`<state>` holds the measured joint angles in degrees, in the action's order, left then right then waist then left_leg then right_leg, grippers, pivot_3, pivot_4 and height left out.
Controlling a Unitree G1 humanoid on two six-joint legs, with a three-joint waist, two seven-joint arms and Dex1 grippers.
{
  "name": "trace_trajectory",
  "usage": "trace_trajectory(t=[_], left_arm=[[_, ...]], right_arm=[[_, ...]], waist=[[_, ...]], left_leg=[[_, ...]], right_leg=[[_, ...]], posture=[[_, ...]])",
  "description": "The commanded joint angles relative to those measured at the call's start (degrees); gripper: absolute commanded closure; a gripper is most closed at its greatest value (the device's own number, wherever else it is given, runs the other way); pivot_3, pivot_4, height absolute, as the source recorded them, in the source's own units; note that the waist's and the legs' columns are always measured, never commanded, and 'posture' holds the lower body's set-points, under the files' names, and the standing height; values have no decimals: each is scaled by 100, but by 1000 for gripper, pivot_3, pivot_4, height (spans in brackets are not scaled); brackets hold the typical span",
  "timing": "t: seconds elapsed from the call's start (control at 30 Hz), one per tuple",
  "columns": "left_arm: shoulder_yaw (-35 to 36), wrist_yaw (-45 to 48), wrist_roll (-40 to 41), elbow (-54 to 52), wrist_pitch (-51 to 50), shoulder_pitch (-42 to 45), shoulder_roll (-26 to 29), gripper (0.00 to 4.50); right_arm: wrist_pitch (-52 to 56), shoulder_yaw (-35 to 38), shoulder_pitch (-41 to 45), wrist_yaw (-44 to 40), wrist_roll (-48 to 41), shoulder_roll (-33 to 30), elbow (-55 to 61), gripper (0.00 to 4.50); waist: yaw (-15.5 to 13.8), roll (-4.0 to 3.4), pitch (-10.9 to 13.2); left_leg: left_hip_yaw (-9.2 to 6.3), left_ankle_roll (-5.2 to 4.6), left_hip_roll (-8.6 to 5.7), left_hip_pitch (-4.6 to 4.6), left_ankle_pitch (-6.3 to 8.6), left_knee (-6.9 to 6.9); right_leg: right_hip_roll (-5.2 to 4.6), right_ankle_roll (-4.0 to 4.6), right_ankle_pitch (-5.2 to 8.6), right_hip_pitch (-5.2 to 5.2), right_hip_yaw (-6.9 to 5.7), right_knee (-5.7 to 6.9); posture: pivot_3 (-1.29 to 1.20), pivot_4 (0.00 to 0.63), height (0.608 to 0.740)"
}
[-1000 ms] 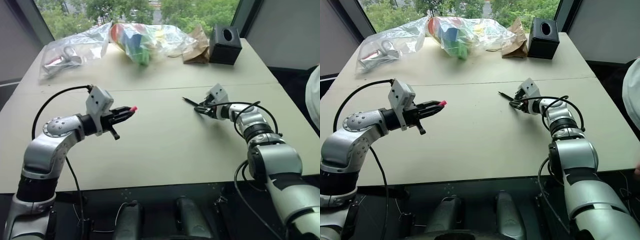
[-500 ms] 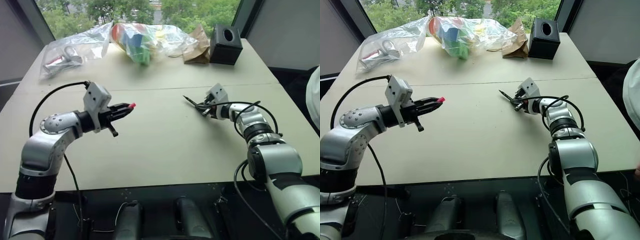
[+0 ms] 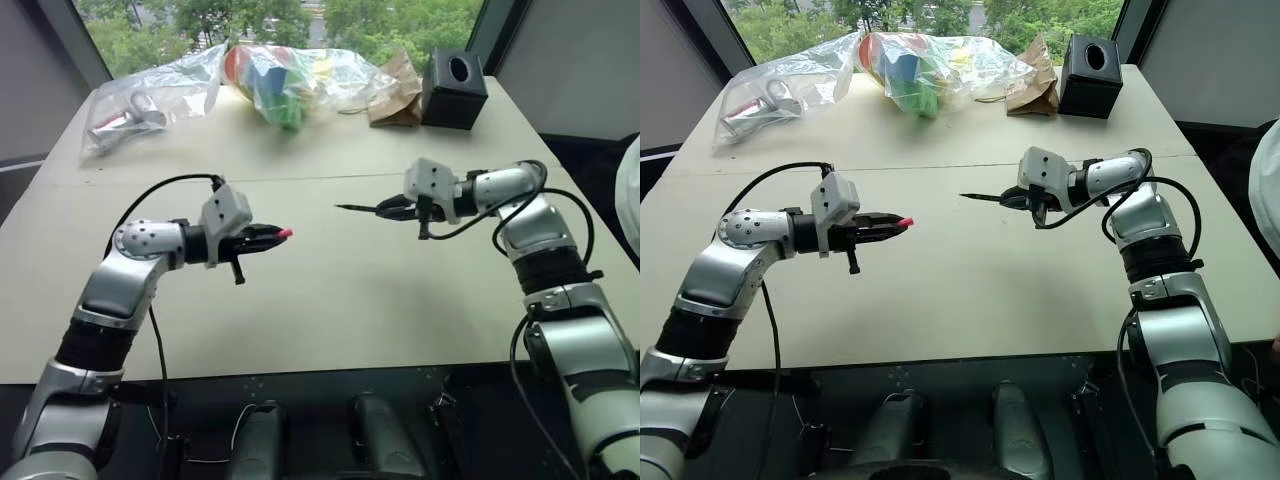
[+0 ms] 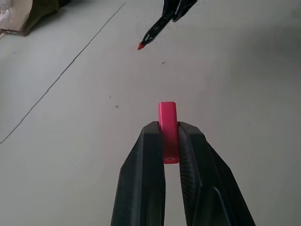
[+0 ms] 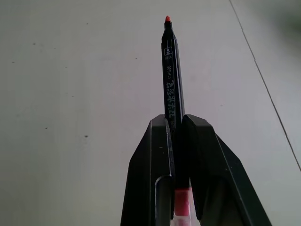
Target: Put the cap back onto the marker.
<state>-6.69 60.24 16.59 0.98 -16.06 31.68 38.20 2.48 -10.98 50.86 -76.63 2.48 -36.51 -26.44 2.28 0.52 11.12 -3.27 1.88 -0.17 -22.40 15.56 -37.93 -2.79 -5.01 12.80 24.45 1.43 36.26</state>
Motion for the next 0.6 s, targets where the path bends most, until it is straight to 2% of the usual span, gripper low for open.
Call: trace_trajectory(t=[0.03, 0.6], left_arm=[[-23, 174, -103, 172, 441, 284, -98, 4500], [-28, 307, -232, 137, 718, 349, -260, 4500]], right_arm=[[413, 48, 137, -174, -260, -121, 804, 4464], [871, -79, 207, -155, -561, 9, 1469, 4464]], waist=[[1, 0, 0], [5, 0, 0]], left_leg=[[0, 0, 0, 0, 0, 0], [-1, 0, 1, 0, 0, -1]], right_leg=[[0, 0, 0, 0, 0, 0], [0, 0, 0, 0, 0, 1]], posture=[[0, 150, 740], [0, 150, 740]])
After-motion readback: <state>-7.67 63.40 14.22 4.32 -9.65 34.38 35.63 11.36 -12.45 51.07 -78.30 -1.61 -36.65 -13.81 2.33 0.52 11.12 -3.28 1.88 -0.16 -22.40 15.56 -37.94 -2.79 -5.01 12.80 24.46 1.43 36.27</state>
